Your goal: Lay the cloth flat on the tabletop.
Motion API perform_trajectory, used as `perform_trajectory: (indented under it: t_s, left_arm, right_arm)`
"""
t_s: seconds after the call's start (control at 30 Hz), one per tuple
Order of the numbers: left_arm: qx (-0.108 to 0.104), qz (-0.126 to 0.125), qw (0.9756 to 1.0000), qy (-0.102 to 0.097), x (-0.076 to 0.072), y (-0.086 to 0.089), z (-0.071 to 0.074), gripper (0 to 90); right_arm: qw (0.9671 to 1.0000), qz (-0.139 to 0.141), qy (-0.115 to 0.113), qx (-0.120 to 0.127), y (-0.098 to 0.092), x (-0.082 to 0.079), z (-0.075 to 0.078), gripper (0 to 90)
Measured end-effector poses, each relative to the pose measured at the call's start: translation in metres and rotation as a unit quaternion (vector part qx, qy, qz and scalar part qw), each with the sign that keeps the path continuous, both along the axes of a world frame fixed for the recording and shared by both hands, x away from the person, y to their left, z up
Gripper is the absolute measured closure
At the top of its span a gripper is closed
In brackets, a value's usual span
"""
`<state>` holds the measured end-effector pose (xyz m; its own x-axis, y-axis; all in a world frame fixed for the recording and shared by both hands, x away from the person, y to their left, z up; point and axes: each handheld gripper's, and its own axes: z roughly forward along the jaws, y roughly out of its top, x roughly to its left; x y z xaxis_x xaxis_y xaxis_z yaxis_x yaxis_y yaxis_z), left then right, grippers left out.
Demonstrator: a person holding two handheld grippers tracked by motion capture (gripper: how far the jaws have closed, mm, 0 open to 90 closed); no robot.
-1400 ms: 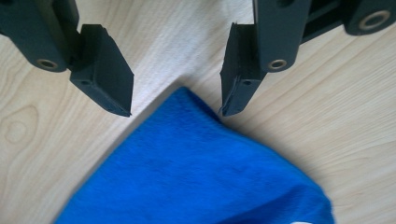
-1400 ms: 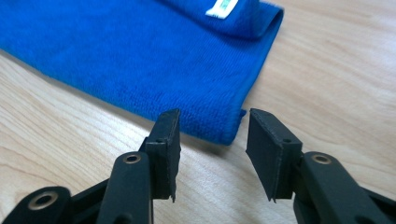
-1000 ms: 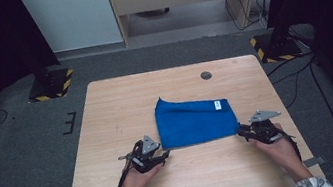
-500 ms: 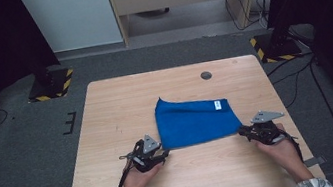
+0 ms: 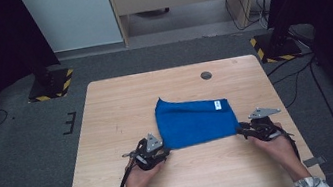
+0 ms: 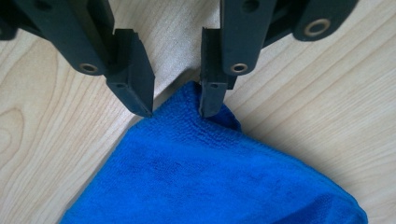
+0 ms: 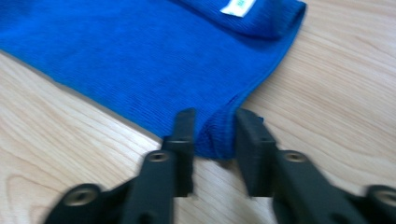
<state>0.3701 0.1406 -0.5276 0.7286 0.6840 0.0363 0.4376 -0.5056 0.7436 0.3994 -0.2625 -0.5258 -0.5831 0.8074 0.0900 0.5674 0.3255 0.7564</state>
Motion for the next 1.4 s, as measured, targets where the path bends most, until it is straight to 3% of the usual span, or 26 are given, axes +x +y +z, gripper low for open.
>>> perform_trajectory:
  t_s: [0.13,0.2,0.43,0.5,0.87,1.0,1.13,1.23,1.3,1.4]
  left_arm:
    - [0.000,0.003,1.0000,0.001,0.002,0.001,0.001,70.3]
    - [0.004,0.003,1.0000,0.002,0.004,0.001,0.000,73.8]
    - [0.009,0.001,1.0000,-0.004,0.008,0.000,0.003,86.2]
    - [0.014,0.000,0.9999,-0.005,0.008,0.001,0.003,87.0]
    - [-0.008,0.003,1.0000,-0.001,-0.003,0.017,0.015,87.4]
    - [0.007,0.002,0.9999,0.015,0.000,0.017,0.008,87.1]
    - [0.011,-0.002,0.9998,0.016,0.000,0.017,0.007,86.8]
    - [0.015,-0.003,0.9997,0.019,0.000,0.016,0.006,86.8]
    - [0.013,-0.003,0.9998,0.018,0.001,0.017,0.006,86.8]
    - [0.012,-0.004,0.9998,0.016,0.001,0.017,0.007,87.0]
  right_arm:
    - [0.9999,0.012,-0.009,0.003,0.004,-0.001,0.003,86.3]
    - [0.9998,0.015,-0.011,0.006,0.005,-0.002,0.004,89.1]
    - [0.9997,0.025,-0.008,0.004,0.005,-0.005,0.005,90.0]
    - [0.9996,0.023,-0.002,0.015,0.005,-0.008,0.007,90.0]
    - [0.9988,0.048,-0.004,0.009,0.007,-0.031,0.016,90.0]
    - [0.9990,0.044,0.008,0.002,0.007,-0.031,0.010,75.6]
    - [0.9986,0.045,0.025,-0.013,0.006,-0.032,0.004,60.3]
    - [0.9988,0.036,0.025,-0.024,0.006,-0.031,0.002,55.6]
    - [0.9987,0.041,0.024,-0.018,0.006,-0.031,0.003,57.3]
    - [0.9981,0.054,0.021,-0.023,0.009,-0.031,0.003,74.3]
